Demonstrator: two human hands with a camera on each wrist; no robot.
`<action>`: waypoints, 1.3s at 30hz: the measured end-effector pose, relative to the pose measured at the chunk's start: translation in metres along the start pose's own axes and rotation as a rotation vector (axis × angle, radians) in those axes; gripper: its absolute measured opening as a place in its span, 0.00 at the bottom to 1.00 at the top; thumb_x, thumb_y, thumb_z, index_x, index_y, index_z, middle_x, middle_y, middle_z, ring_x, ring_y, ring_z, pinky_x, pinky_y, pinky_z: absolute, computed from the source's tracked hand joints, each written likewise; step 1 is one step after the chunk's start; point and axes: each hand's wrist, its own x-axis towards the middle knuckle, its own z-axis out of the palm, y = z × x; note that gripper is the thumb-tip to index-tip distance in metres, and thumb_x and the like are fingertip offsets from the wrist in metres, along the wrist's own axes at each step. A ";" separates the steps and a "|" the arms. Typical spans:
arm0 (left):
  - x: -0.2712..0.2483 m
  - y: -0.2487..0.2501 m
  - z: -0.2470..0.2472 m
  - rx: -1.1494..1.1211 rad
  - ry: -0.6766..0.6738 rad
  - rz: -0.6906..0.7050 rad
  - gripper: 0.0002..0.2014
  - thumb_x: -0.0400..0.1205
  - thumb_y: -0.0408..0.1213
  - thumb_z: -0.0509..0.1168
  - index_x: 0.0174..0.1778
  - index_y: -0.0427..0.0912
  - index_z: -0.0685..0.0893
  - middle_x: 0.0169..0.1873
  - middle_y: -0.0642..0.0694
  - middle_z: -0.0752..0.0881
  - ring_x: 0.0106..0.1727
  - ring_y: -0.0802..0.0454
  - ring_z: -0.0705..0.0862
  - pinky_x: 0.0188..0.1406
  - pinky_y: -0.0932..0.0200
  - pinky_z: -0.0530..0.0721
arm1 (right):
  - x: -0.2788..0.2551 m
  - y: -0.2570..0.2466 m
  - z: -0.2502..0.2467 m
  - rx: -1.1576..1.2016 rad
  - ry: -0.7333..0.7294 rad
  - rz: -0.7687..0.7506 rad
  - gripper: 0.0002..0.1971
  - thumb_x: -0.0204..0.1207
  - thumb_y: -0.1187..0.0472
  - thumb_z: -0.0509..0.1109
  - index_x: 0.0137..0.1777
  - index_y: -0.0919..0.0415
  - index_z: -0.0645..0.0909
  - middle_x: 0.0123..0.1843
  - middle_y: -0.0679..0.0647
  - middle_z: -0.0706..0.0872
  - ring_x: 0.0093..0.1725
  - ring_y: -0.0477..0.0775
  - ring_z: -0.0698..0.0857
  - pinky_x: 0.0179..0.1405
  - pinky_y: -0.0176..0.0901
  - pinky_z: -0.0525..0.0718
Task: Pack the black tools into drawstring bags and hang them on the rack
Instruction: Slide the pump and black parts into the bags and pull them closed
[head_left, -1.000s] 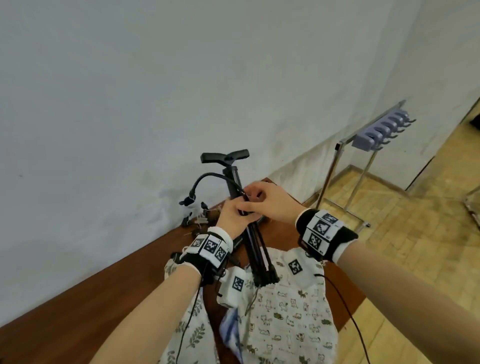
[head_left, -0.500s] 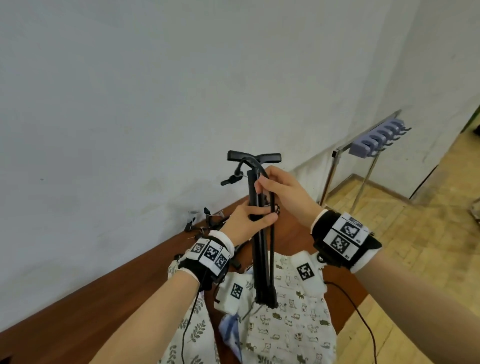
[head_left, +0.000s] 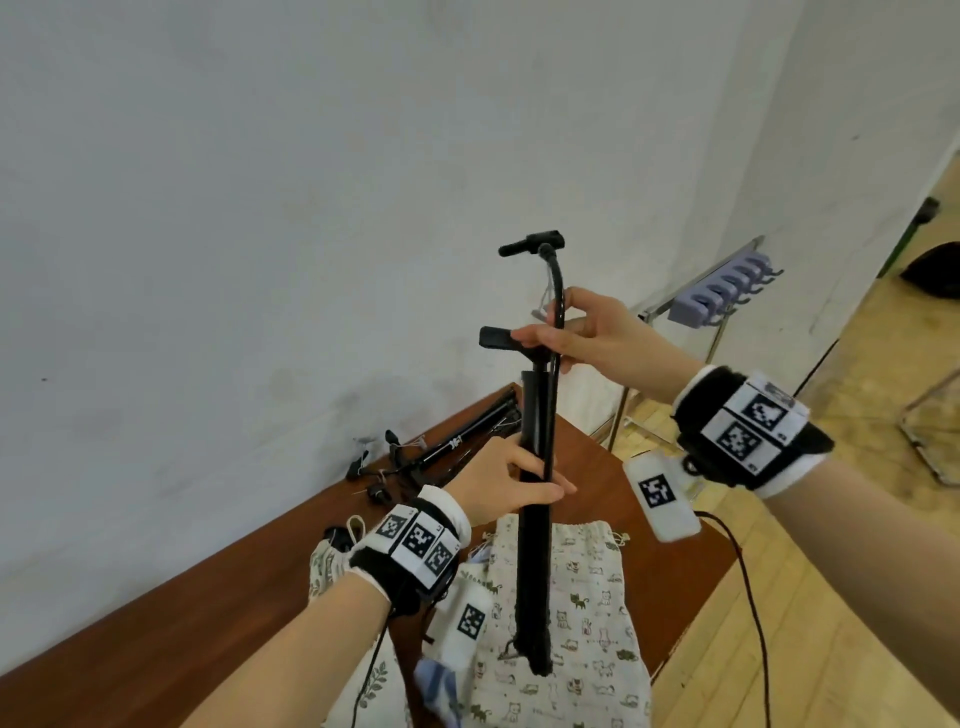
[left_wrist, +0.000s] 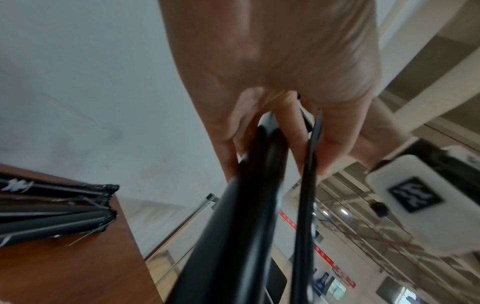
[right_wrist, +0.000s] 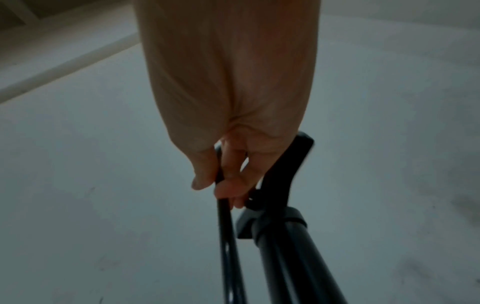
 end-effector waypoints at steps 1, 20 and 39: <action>0.000 0.004 0.001 0.021 -0.026 -0.001 0.06 0.76 0.38 0.74 0.47 0.48 0.92 0.55 0.50 0.81 0.63 0.59 0.79 0.63 0.67 0.75 | 0.001 0.003 -0.003 -0.038 0.011 0.003 0.07 0.81 0.62 0.69 0.50 0.62 0.73 0.55 0.54 0.91 0.56 0.51 0.89 0.47 0.39 0.86; 0.017 0.016 -0.012 0.035 0.017 -0.143 0.12 0.75 0.52 0.72 0.34 0.49 0.92 0.48 0.47 0.91 0.61 0.60 0.84 0.73 0.53 0.73 | -0.005 0.019 -0.020 -0.140 0.120 0.128 0.09 0.77 0.62 0.74 0.52 0.65 0.78 0.43 0.60 0.92 0.27 0.38 0.83 0.23 0.36 0.74; 0.053 0.046 -0.008 -0.326 0.095 -0.084 0.14 0.85 0.41 0.61 0.66 0.50 0.72 0.53 0.31 0.85 0.50 0.37 0.82 0.55 0.33 0.81 | -0.008 0.025 -0.023 -0.334 0.120 -0.017 0.05 0.76 0.59 0.75 0.43 0.59 0.83 0.50 0.50 0.84 0.33 0.31 0.80 0.37 0.24 0.74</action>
